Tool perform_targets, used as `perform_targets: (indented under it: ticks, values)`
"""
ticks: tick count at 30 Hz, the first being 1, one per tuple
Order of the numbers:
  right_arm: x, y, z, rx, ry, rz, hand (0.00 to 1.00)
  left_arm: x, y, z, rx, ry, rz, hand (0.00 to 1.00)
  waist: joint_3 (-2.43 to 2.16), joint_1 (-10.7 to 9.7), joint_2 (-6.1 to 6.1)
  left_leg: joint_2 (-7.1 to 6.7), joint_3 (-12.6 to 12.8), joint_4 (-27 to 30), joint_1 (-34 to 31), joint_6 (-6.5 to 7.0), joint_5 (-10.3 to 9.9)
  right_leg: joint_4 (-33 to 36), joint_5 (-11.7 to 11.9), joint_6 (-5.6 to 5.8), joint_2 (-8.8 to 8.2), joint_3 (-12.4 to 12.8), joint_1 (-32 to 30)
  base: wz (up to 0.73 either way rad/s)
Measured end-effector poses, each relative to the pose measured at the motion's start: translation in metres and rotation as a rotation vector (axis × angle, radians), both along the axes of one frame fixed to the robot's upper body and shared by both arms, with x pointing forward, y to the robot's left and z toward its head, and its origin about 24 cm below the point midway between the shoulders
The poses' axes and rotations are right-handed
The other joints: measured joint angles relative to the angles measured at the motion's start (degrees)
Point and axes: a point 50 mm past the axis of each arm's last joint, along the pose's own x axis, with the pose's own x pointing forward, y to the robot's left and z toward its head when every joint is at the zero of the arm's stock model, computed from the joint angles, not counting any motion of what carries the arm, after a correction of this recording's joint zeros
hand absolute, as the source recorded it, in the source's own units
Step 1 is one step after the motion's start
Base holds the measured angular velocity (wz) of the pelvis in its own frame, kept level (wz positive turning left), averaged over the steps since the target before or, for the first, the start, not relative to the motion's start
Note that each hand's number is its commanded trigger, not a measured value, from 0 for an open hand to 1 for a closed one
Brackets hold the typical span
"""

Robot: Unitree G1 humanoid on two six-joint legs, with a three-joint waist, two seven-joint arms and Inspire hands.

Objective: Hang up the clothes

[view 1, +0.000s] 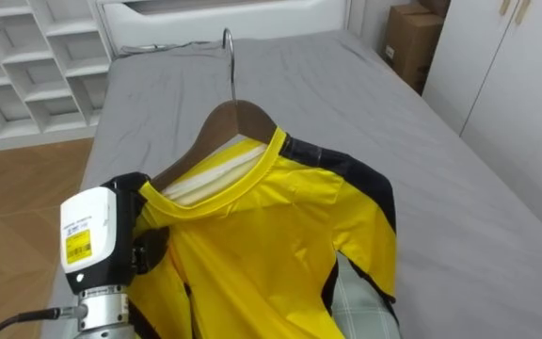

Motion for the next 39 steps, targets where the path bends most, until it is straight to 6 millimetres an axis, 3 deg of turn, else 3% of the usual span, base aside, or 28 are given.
perform_targets:
  ticks: [4,13,20,26,31,39]
  values:
    - [0.028,0.006,0.022,-0.105,-0.147,0.092,0.00,0.001,-0.004,0.008,-0.005,-0.035,-0.017,1.00,0.00,0.21,-0.07,0.01,-0.04,0.12,-0.50,0.00,0.00,-0.05,0.01,0.00,-0.01,-0.11,-0.40,0.01]
    - [0.054,0.015,0.051,-0.196,-0.293,0.205,0.00,0.002,-0.008,0.012,-0.003,-0.025,-0.036,1.00,-0.05,1.07,-0.29,0.01,0.15,-0.09,0.00,0.00,0.00,0.02,0.04,0.01,0.00,0.19,-0.13,-0.01]
    - [0.071,0.025,0.078,-0.268,-0.408,0.302,0.00,-0.008,-0.010,0.007,0.024,0.006,-0.050,1.00,-0.07,1.63,-0.48,0.07,1.09,-0.66,1.39,-0.01,0.00,-0.04,0.05,0.02,0.04,0.93,0.72,-0.06]
    - [0.077,0.029,0.087,-0.278,-0.443,0.333,0.00,-0.015,-0.007,-0.002,0.026,0.064,-0.039,1.00,-0.10,1.73,-1.22,0.09,1.47,-0.62,1.39,-0.01,0.00,-0.04,0.05,0.02,0.05,1.30,0.62,-0.02]
    - [0.086,0.038,0.103,-0.282,-0.512,0.380,0.00,-0.014,-0.011,-0.001,0.035,0.062,-0.048,1.00,-0.14,2.05,-1.30,0.11,1.78,-0.46,1.36,0.00,0.00,0.00,0.09,0.08,0.05,1.90,0.52,-0.04]
    - [0.090,0.043,0.111,-0.313,-0.513,0.458,0.00,-0.012,-0.018,0.005,0.031,0.042,-0.077,1.00,-0.11,2.90,-1.29,0.15,1.89,-0.60,1.05,0.01,-0.01,0.26,0.10,0.10,0.15,2.40,-0.11,-0.01]
